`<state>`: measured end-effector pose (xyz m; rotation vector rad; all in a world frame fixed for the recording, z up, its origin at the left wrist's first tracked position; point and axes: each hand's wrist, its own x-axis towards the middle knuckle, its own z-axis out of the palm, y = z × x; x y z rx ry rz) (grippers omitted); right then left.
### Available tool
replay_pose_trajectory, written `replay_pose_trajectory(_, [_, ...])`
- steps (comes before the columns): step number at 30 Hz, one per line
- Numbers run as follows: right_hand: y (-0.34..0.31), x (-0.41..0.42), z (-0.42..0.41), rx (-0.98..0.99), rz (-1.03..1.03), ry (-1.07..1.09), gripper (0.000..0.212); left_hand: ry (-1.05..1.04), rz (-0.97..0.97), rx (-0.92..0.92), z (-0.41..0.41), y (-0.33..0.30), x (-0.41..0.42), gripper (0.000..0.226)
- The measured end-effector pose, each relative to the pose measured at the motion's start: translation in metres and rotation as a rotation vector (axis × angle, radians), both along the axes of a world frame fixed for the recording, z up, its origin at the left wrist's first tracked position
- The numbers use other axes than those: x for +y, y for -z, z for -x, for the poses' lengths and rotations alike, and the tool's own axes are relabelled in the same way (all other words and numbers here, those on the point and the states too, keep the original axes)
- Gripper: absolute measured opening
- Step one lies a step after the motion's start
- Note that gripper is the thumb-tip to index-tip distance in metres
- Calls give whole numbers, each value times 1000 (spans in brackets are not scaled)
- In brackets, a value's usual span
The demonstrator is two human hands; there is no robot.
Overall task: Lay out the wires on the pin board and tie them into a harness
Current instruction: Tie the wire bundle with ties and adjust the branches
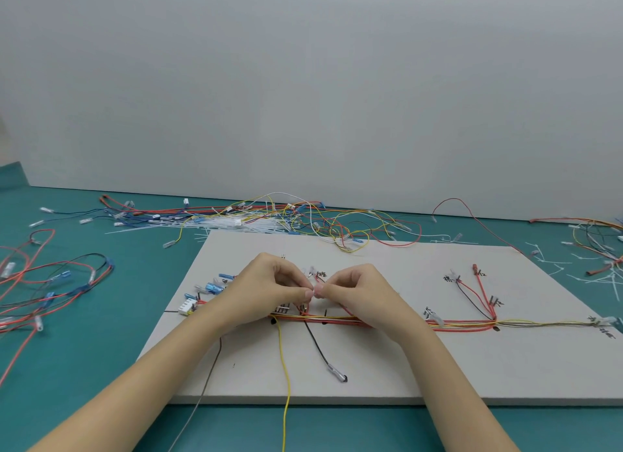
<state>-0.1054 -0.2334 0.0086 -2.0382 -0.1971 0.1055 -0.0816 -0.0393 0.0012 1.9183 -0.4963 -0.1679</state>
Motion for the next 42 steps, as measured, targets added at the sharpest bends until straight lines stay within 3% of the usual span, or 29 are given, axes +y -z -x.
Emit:
replay_pose_trajectory(11, [2,4,1,5,-55,-55,12,26,14,18,2,-2,2,5])
replay_pose_trajectory(22, [9,10,0,-63,166,3,18,-7,-19,-15,3,-2,0,9])
replay_pose_trajectory(28, [6,18,2,-109,228,35,23,-48,-176,-124,2,-2,-1,6])
replay_pose_trajectory(39, [0,19,2,-148,237,84,23,-96,-217,-127,3,-8,-2,13])
replay_pose_trajectory(42, [6,21,2,-182,323,90,21,-98,-201,-144,4,-7,-2,16])
